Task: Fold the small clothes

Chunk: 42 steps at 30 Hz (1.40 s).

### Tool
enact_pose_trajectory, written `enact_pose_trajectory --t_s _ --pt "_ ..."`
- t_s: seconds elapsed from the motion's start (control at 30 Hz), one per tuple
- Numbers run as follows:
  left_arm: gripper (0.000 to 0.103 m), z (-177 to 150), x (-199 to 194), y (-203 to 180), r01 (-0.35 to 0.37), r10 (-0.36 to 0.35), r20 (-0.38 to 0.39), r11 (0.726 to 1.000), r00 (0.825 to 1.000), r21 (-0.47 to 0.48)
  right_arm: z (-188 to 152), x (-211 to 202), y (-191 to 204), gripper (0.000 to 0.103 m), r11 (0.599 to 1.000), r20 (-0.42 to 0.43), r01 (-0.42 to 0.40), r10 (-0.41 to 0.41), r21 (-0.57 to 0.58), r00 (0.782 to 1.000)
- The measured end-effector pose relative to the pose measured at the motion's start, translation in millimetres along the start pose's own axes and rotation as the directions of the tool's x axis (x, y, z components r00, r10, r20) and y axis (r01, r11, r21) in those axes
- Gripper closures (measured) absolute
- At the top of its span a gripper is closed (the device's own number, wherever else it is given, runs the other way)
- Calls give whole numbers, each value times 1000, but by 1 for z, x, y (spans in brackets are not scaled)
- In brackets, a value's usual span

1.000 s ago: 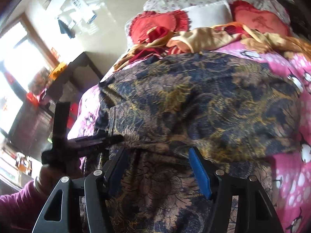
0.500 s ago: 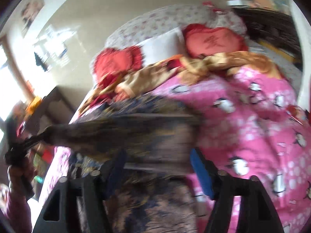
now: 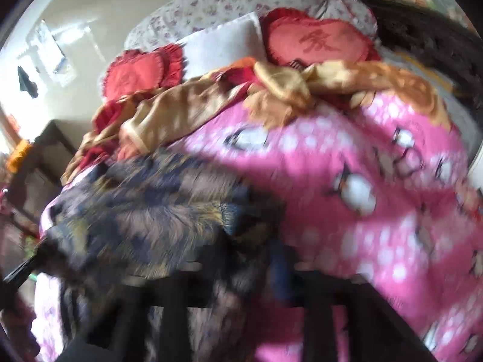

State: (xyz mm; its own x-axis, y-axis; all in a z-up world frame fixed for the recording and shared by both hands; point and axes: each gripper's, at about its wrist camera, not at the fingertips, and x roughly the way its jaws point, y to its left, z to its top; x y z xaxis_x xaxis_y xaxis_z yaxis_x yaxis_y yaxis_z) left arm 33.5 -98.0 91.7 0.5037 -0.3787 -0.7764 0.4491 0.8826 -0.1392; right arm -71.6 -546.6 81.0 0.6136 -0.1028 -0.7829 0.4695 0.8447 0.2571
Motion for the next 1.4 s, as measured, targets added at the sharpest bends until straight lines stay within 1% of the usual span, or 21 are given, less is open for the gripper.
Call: enact_pose_trajectory --t_s 0.03,0.13,0.23,0.3,0.33,0.37,0.43,0.5,0.53,0.57,0.6,0.63,0.67,0.8,0.83,0.93,1.0,1.1,1.13,1.27,1.4 --pt "99 0 5 -2 -6 6 -4 1000 1000 3 4 4 -2 92 1000 13 2 -3 19 1000" --pt "99 -2 20 -12 -25 26 -35 999 999 20 15 24 -10 93 994 25 103 -104 46 994" --pt "99 -9 28 -14 -34 36 -53 999 998 35 12 25 -22 92 992 -5 46 -46 120 999" --pt "99 -13 29 -13 -38 40 -50 998 998 43 1 1 -28 72 990 13 -17 15 143 1000" --pt "99 -14 30 -12 -39 41 -54 998 998 41 -5 -8 -29 38 988 16 -48 46 146 999" --pt "99 -15 31 -11 -38 40 -58 999 998 35 -13 -17 -31 19 984 21 -88 86 153 996" --pt "99 -17 35 -9 -40 42 -63 999 997 23 -34 -32 -28 19 975 27 -165 162 152 986" --pt "99 -18 37 -9 -44 45 -67 999 997 13 -52 -32 -19 22 974 -26 -195 200 118 980" --pt "99 -20 38 -10 -45 46 -68 999 997 9 -61 -28 -13 39 972 -55 -211 218 103 974" --pt "99 -21 39 -11 -49 50 -67 999 997 9 -67 -23 -7 65 972 -86 -221 227 80 970" --pt "99 -21 38 -11 -51 52 -67 999 996 10 -72 -18 0 70 979 -116 -200 203 35 972" --pt "99 -22 37 -11 -49 50 -71 999 996 11 -75 -18 5 80 990 -113 -138 133 -30 985" --pt "99 -23 36 -11 -41 42 -75 999 996 11 -75 -21 7 81 993 -91 -101 95 -68 991" --pt "98 -30 37 -11 -31 34 -104 999 994 26 -77 -16 -5 83 998 -95 -4 -2 -61 995" --pt "98 -31 38 -11 -36 39 -110 999 993 31 -81 -10 -8 82 998 -118 -10 3 -59 993" --pt "92 -33 32 -10 -40 43 -104 999 994 26 -75 -23 -11 62 999 -97 23 -25 -25 995" --pt "84 -31 24 -8 -41 42 -79 999 996 13 -68 -41 -10 61 998 -30 60 -60 -3 998" --pt "64 -27 19 -8 -37 37 -40 999 999 1 -56 -60 6 61 1000 62 6 -4 -27 998" --pt "58 -25 21 -9 -35 35 -41 999 999 -1 -49 -57 15 61 999 64 -12 16 -51 998" --pt "58 -22 38 -13 -49 48 -66 999 997 -13 -31 -19 34 61 996 23 5 -3 -92 1000" --pt "57 -21 54 -14 -72 70 -95 997 993 -14 -23 21 29 59 993 -6 69 -70 -94 998"
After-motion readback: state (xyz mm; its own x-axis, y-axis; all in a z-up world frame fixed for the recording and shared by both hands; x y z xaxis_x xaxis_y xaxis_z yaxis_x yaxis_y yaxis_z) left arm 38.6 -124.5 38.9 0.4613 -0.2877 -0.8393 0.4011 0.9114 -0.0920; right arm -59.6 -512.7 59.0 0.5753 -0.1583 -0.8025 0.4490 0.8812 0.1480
